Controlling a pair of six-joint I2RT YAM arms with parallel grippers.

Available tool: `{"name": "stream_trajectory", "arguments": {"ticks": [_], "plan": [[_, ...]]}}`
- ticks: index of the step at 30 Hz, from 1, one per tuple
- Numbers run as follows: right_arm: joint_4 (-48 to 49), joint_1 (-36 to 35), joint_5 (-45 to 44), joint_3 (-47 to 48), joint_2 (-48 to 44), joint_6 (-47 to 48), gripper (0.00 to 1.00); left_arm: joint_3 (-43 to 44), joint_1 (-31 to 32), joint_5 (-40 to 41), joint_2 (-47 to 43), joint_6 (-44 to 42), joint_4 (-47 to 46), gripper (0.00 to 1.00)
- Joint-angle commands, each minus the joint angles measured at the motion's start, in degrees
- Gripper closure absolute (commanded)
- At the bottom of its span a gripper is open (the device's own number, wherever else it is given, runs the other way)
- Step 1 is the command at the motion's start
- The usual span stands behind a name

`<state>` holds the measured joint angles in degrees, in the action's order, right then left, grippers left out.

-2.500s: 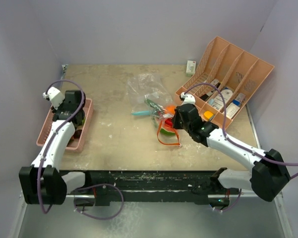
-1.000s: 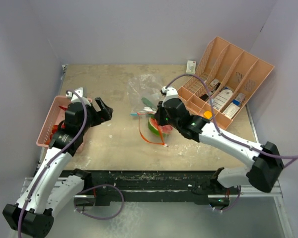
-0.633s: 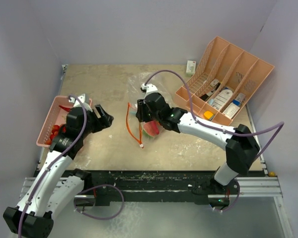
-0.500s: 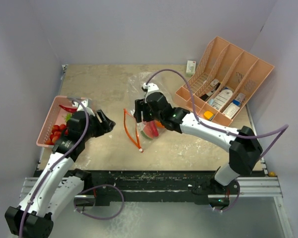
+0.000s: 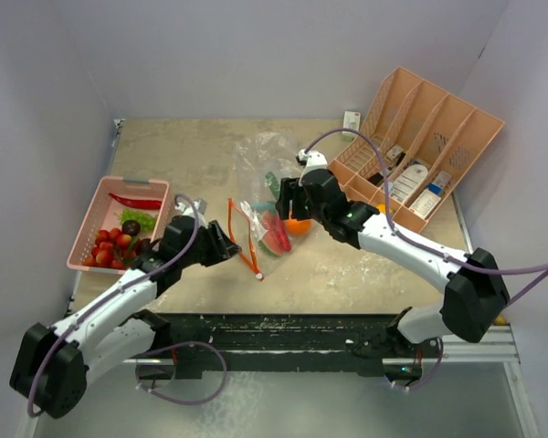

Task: Open the zip-top bag and remove the fake food
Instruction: Pick up the fake fruit from the zipper food storage bag.

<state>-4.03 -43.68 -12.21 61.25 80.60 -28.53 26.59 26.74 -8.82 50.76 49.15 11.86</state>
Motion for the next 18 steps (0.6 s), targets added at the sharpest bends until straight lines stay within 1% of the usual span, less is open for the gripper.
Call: {"name": "stream_trajectory", "arguments": {"ticks": [1,5,11,15,17,18], "plan": [[1.7,3.4,1.3,-1.4,1.2,1.4,0.29,1.4,4.3,0.6,7.7,2.5,-14.2,0.53],[2.7,8.7,5.5,-3.0,0.7,2.2,0.28,4.3,7.1,3.7,14.6,2.5,-16.3,0.53],[3.4,9.8,7.0,-6.7,-1.5,2.5,0.30,7.3,7.4,7.2,20.5,1.9,-15.5,0.54],[4.0,11.2,7.0,-7.9,-1.8,3.0,0.35,8.8,7.4,7.4,22.9,1.7,-15.6,0.54],[4.9,12.7,7.4,-8.3,-1.9,3.3,0.40,8.8,7.4,7.8,22.4,1.5,-15.2,0.54],[5.5,13.5,7.9,-8.3,-1.7,3.7,0.40,8.6,7.4,8.2,21.6,1.5,-14.9,0.54]]}}
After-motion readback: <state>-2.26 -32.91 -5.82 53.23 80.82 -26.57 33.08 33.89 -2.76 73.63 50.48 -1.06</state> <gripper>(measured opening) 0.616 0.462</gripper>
